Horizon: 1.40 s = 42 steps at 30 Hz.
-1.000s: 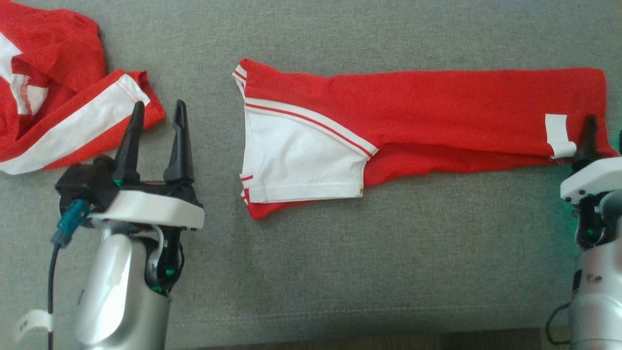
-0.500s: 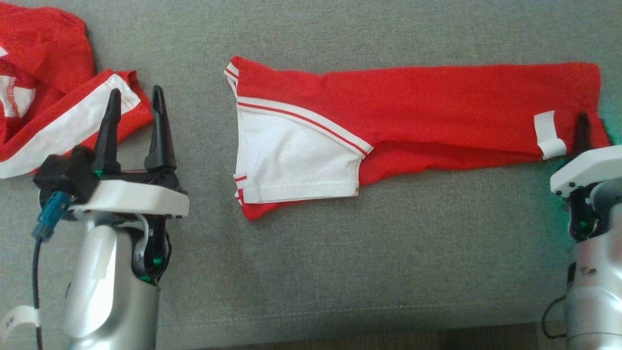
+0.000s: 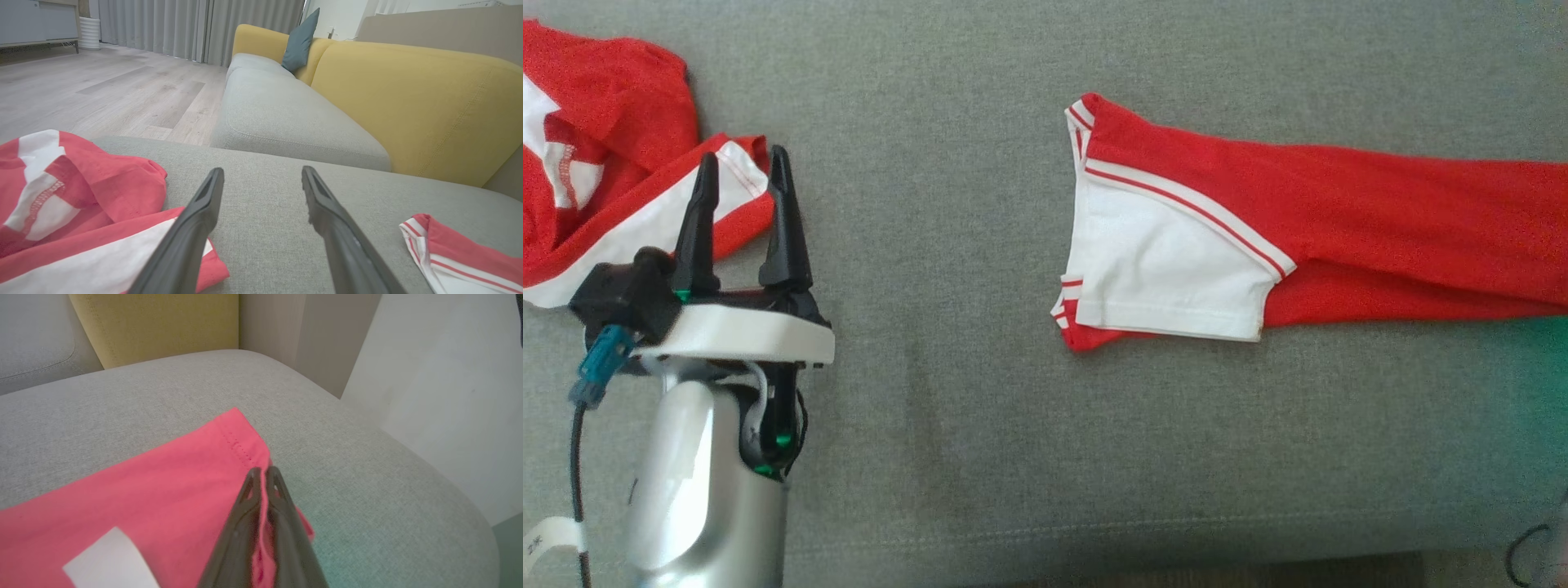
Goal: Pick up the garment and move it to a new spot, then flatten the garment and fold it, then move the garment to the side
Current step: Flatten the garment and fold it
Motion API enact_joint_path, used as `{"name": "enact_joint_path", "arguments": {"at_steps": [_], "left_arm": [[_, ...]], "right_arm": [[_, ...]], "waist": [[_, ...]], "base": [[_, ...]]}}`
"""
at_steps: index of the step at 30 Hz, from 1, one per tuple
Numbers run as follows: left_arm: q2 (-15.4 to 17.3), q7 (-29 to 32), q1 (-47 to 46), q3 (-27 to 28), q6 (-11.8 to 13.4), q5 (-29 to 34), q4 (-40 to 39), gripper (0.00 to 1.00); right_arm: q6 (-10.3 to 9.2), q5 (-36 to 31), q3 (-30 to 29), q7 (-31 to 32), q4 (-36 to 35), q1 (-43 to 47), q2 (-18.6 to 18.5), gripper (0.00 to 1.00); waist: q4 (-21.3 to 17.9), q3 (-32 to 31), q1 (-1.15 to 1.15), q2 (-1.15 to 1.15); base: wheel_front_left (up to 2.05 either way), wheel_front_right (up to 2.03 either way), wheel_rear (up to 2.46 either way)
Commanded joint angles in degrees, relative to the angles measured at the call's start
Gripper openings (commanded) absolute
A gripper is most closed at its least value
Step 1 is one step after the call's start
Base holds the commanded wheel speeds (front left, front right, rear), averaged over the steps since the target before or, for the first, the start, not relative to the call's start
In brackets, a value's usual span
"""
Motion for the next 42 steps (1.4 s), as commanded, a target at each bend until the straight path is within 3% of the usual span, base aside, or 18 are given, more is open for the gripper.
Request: {"name": "enact_joint_path", "arguments": {"at_steps": [1,5,12,27,32,42], "left_arm": [[0.8,-0.3,-0.4,1.4,0.2,-0.8,-1.7,1.00],[0.8,-0.3,0.0,0.6,0.5,-1.7,-1.5,1.00],[0.8,-0.3,1.6,-0.3,1.3,-2.8,-0.8,1.00],[0.8,-0.3,4.4,-2.8,2.8,-5.2,-0.3,1.00],[0.8,-0.3,4.7,-3.1,3.1,-5.4,-0.2,1.00],[0.8,-0.3,5.1,-3.9,3.3,-5.9,0.3,1.00]], "right_arm": [[0.36,-1.6,0.4,-1.1,-2.4,-1.9,0.4,0.00],[0.36,-3.5,0.3,-1.8,-2.4,-3.6,1.7,0.00],[0.36,1.5,8.4,-1.2,-4.2,-5.4,2.5,0.00],[0.36,30.9,41.9,4.6,-13.3,-0.1,2.5,0.00],[0.36,35.1,50.1,2.9,-13.5,2.6,2.5,0.00],[0.36,39.6,62.9,-3.1,-5.8,3.7,2.6,0.00]], "waist": [[0.0,-0.5,0.00,0.00],[0.0,-1.5,0.00,0.00],[-0.1,-4.9,0.00,0.00],[2.4,-9.4,0.00,0.00],[4.0,-9.5,0.00,0.00],[6.7,-9.3,0.00,0.00]], "base": [[0.00,0.00,0.00],[0.00,0.00,0.00],[0.00,0.00,0.00],[0.00,0.00,0.00],[0.00,0.00,0.00],[0.00,0.00,0.00]]}}
